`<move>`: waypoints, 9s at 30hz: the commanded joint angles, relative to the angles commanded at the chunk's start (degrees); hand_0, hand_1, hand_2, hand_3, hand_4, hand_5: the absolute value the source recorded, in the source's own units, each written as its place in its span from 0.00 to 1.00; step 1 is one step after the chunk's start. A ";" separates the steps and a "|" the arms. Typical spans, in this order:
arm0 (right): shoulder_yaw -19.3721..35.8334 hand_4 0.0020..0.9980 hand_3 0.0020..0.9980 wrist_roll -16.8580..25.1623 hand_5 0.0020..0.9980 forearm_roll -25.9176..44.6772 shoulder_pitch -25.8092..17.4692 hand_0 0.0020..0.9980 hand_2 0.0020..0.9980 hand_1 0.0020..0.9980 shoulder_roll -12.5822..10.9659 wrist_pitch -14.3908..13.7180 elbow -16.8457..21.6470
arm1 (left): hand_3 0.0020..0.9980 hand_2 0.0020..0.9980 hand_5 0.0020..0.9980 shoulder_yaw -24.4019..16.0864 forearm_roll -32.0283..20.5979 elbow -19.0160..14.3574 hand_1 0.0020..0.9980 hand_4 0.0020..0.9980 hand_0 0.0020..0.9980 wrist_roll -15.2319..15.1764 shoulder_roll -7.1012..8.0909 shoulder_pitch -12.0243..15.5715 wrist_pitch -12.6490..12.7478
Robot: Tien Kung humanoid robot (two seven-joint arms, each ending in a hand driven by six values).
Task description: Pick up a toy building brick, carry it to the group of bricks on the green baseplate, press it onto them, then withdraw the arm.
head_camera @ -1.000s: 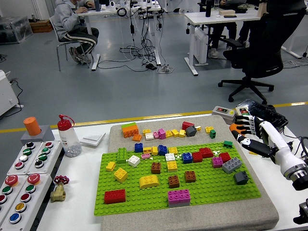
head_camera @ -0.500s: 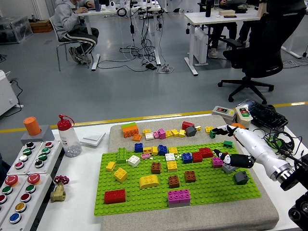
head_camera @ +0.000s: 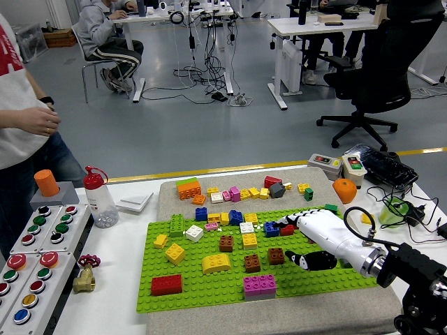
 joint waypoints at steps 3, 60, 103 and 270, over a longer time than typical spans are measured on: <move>-1.82 0.65 0.77 -0.12 0.17 -0.59 1.39 0.75 0.75 0.76 1.00 0.70 -1.60 | 0.42 0.61 0.98 0.10 -0.08 0.00 0.60 0.34 0.63 -0.01 0.04 0.01 0.00; -10.04 0.62 0.77 -4.14 0.18 -1.56 12.69 0.75 0.77 0.76 8.58 6.78 -21.19 | 0.41 0.61 0.97 0.98 -1.49 0.02 0.60 0.34 0.63 -0.31 0.11 -0.80 0.57; -11.50 0.59 0.57 -2.08 0.21 -0.10 11.99 0.57 0.50 0.50 10.43 -0.98 -25.92 | 0.41 0.61 0.97 0.85 -1.08 -0.08 0.60 0.34 0.63 -0.26 0.17 -0.60 0.72; -12.24 0.69 0.76 -23.67 0.37 1.68 5.42 0.60 0.71 0.62 0.79 11.52 9.16 | 0.40 0.60 0.97 2.56 -3.59 0.01 0.59 0.33 0.63 -0.67 0.72 -0.32 1.08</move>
